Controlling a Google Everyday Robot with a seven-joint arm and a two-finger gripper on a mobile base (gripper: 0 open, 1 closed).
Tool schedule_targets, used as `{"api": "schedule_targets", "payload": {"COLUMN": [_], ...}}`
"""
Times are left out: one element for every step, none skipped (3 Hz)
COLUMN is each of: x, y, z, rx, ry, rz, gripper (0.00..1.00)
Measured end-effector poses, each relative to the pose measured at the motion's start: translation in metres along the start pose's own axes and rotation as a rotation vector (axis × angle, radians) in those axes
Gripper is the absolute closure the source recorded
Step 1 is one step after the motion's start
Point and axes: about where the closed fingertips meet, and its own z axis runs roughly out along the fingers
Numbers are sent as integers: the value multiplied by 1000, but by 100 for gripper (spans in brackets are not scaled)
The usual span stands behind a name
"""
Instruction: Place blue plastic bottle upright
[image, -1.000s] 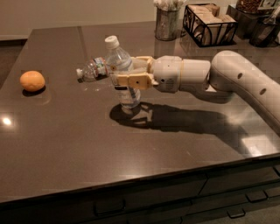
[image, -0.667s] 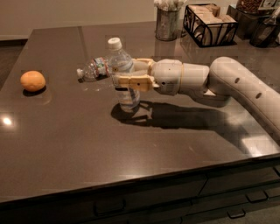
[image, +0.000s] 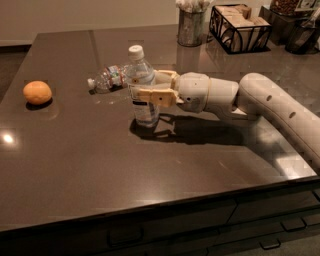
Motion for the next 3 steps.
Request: {"api": "schedule_targets", "payload": {"x": [3, 4, 3], "y": [-1, -1, 1], "z": [-2, -6, -4], "rx": [-3, -4, -8], "ry": [-22, -47, -49], "rz": [11, 18, 18], "gripper": [59, 36, 12]}}
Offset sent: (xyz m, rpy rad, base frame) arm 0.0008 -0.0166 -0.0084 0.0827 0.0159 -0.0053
